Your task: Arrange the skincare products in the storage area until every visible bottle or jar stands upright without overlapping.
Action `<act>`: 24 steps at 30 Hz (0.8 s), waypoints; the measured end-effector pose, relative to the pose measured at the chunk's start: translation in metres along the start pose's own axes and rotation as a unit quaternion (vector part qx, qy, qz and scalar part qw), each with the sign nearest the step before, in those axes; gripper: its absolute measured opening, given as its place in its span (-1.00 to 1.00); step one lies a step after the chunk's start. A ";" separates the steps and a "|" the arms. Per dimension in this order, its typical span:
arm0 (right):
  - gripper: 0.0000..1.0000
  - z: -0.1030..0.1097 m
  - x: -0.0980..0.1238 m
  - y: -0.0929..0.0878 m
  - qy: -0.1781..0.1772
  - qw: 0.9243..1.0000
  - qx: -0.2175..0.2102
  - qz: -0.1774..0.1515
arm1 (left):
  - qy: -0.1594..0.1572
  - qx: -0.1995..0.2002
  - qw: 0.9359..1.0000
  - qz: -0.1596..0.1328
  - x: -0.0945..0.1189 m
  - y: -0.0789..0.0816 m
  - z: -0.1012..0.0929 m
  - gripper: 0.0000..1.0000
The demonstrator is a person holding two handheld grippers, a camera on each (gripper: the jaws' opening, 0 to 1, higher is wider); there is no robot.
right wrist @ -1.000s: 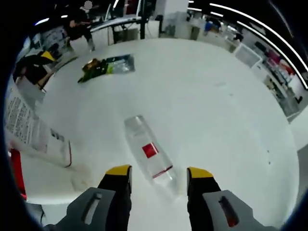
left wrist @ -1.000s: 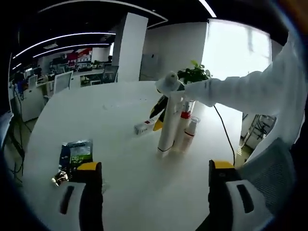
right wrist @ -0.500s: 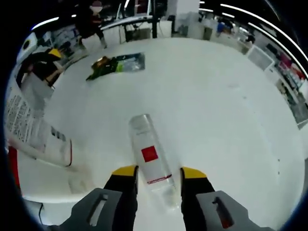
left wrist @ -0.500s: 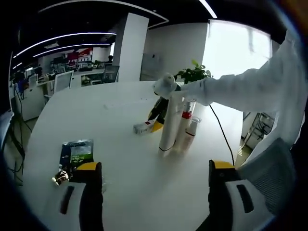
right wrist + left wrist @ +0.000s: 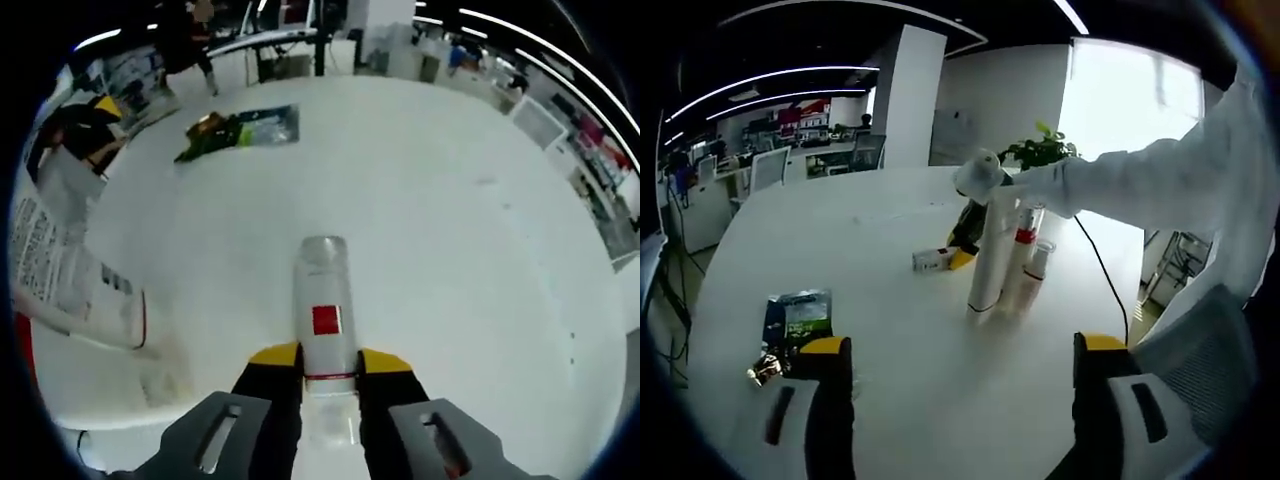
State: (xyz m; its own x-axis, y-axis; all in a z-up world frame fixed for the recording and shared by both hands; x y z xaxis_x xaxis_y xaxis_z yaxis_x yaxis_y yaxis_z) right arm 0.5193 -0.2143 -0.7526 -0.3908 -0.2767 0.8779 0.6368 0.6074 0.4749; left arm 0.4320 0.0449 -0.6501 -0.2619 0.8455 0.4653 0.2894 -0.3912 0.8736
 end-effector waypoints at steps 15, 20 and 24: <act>-0.74 0.007 0.045 0.029 -0.065 0.995 0.071 -0.038 | -0.008 0.002 1.000 0.003 -0.001 0.000 -0.002 0.74; -0.74 0.012 0.069 0.048 -0.095 0.987 0.107 -0.067 | -0.015 0.002 1.000 0.001 -0.002 0.001 -0.004 0.76; -0.74 0.020 0.094 0.068 -0.117 0.979 0.132 -0.099 | -0.019 0.002 1.000 0.001 -0.002 0.000 -0.004 0.79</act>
State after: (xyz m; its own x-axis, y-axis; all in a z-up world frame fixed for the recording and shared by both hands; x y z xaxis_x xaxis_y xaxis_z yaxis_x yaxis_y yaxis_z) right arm 0.5122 -0.1842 -0.6394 -0.6509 -0.2497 0.7169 0.3505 0.7388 0.5755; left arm 0.4293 0.0420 -0.6500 -0.2265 0.8576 0.4618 0.2939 -0.3918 0.8718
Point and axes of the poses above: the point that each gripper's makers call its tool centre point, and the gripper's own axes: x roughly backward along the fingers, z roughly to its left, y roughly out of its top, the point moved 4 cm from there along x, roughly backward along the fingers, and after that the axes turned 1 degree about -x, right-handed, at the moved point
